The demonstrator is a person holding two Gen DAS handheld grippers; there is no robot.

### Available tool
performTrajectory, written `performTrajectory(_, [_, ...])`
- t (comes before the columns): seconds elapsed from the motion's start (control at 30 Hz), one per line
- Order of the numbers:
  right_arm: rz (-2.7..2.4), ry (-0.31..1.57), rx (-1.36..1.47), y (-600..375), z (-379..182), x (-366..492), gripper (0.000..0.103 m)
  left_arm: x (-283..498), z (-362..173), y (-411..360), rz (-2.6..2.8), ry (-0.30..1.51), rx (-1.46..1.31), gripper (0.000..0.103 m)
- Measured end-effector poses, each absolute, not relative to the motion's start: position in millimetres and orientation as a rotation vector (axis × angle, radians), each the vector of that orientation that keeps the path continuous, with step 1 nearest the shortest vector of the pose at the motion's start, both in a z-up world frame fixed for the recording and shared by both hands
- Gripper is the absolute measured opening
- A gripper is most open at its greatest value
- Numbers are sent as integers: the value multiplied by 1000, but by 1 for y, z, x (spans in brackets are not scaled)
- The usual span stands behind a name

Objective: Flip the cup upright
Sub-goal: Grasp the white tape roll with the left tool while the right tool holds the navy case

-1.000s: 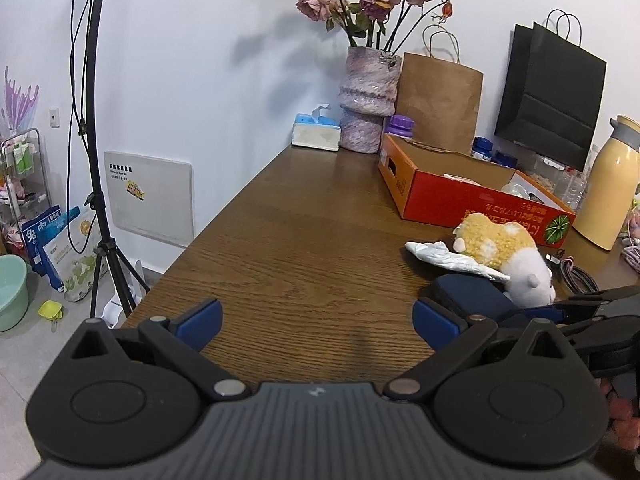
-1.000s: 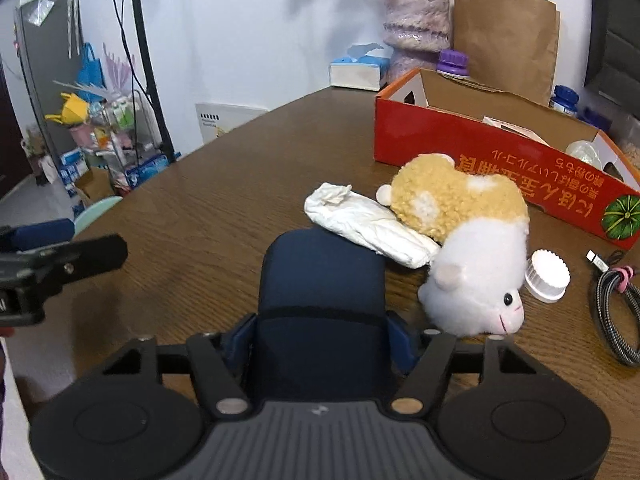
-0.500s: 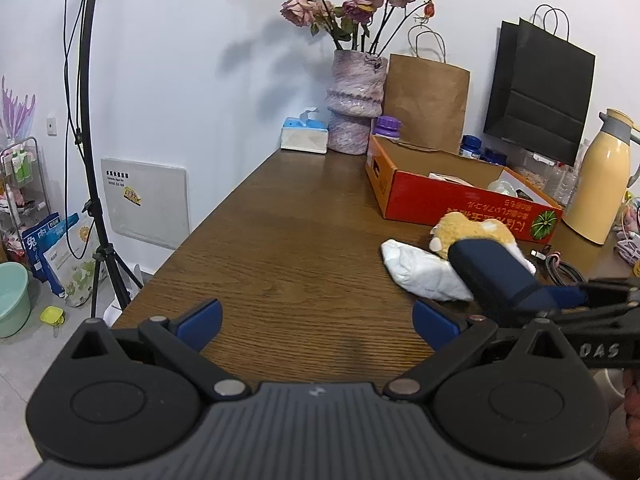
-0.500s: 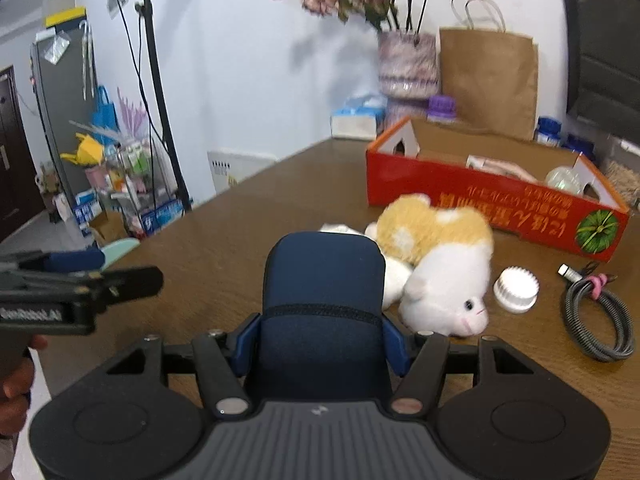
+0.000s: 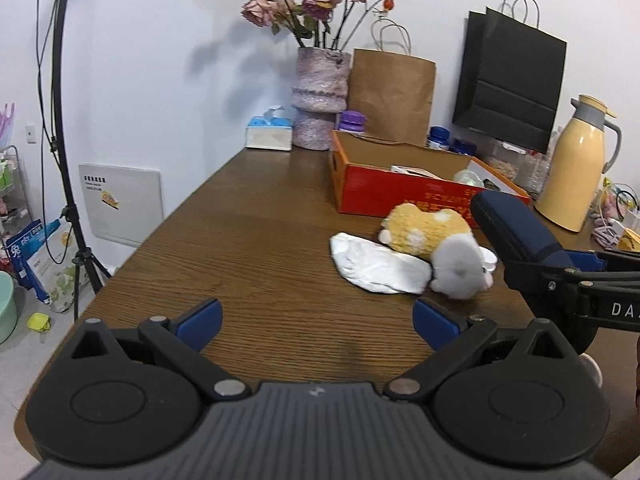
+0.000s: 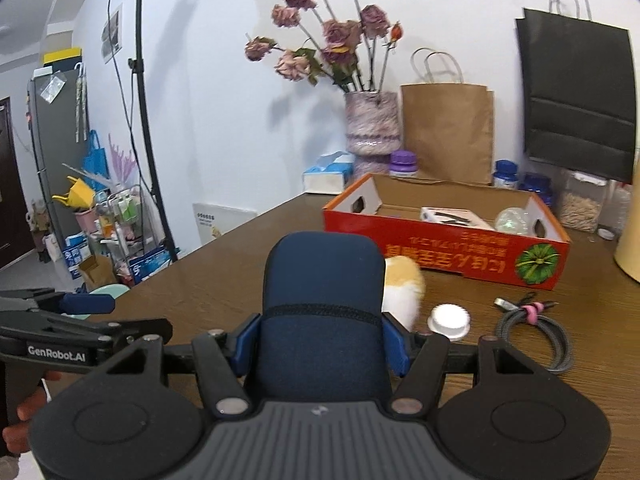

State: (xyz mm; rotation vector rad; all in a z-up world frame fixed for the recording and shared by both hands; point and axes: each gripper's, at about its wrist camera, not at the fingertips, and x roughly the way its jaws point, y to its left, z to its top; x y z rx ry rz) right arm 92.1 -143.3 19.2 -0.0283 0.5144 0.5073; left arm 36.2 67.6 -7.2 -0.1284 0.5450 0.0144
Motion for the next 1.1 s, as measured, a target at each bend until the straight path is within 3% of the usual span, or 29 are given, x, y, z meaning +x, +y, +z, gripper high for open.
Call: performTrajectory(1.1, [334, 544, -81, -281, 6, 51, 61, 41, -17, -83, -142, 580, -115, 103])
